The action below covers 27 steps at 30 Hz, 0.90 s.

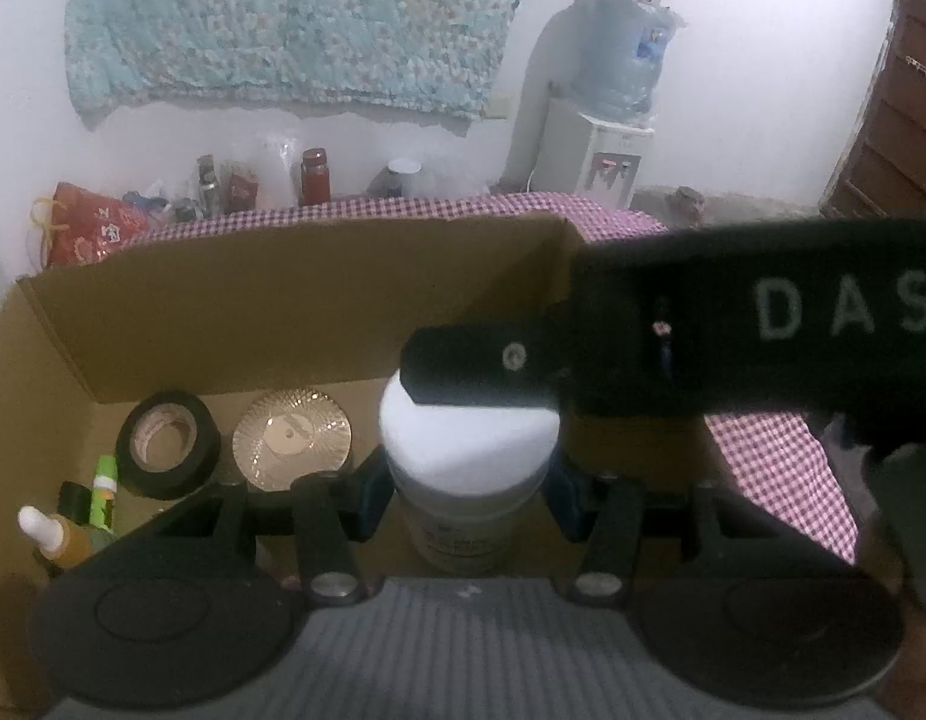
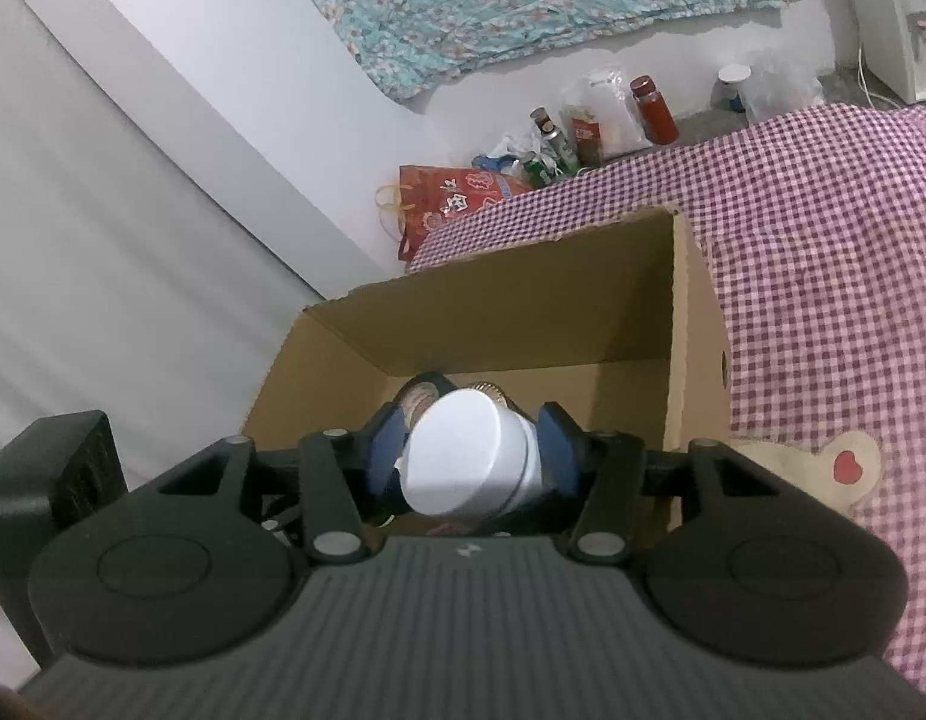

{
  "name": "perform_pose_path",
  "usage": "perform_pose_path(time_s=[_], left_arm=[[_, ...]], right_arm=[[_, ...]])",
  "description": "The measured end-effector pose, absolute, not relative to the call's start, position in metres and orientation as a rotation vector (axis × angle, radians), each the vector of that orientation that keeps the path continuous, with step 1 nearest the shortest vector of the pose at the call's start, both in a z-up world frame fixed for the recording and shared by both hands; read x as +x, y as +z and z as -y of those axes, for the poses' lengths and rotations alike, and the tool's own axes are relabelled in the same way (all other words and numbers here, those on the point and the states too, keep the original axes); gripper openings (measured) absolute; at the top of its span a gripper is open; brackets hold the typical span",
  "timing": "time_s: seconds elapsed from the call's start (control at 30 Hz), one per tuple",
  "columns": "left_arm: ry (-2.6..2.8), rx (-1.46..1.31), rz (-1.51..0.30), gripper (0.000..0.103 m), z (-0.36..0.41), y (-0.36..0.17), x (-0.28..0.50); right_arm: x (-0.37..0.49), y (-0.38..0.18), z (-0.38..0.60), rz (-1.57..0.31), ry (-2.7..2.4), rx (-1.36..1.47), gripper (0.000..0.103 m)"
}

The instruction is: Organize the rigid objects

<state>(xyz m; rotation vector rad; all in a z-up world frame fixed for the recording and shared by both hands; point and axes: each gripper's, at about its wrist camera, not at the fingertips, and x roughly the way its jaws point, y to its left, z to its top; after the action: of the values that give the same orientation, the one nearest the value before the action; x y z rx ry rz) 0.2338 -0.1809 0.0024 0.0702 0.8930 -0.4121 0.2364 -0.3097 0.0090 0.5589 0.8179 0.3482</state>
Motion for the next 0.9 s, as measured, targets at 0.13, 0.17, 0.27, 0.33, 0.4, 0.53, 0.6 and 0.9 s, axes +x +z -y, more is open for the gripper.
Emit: perform_pose_path(time_s=[0.13, 0.17, 0.27, 0.33, 0.4, 0.53, 0.6, 0.9], left_arm=[[-0.419, 0.079, -0.884, 0.065, 0.181, 0.005, 0.232], [-0.418, 0.084, -0.877, 0.069, 0.18, 0.006, 0.231], [-0.421, 0.086, -0.846, 0.075, 0.178, 0.015, 0.225], [-0.425, 0.077, -0.823, 0.08, 0.173, 0.025, 0.215], [-0.424, 0.063, -0.796, 0.083, 0.165, 0.037, 0.201], [-0.396, 0.042, -0.737, 0.097, 0.142, 0.06, 0.17], [-0.368, 0.038, -0.714, 0.101, 0.126, 0.069, 0.154], [-0.195, 0.002, -0.673, 0.103, 0.063, 0.087, 0.101]], right_arm=[[0.239, 0.012, 0.308, -0.815, 0.323, 0.551, 0.056], [0.238, 0.014, 0.308, -0.814, 0.317, 0.552, 0.056], [0.227, 0.021, 0.312, -0.784, 0.298, 0.553, 0.057], [0.216, 0.033, 0.313, -0.75, 0.289, 0.548, 0.058], [0.2, 0.047, 0.315, -0.71, 0.277, 0.539, 0.06], [0.159, 0.079, 0.31, -0.618, 0.231, 0.493, 0.073], [0.133, 0.093, 0.304, -0.568, 0.188, 0.439, 0.081], [0.064, 0.111, 0.263, -0.508, 0.042, 0.265, 0.102]])
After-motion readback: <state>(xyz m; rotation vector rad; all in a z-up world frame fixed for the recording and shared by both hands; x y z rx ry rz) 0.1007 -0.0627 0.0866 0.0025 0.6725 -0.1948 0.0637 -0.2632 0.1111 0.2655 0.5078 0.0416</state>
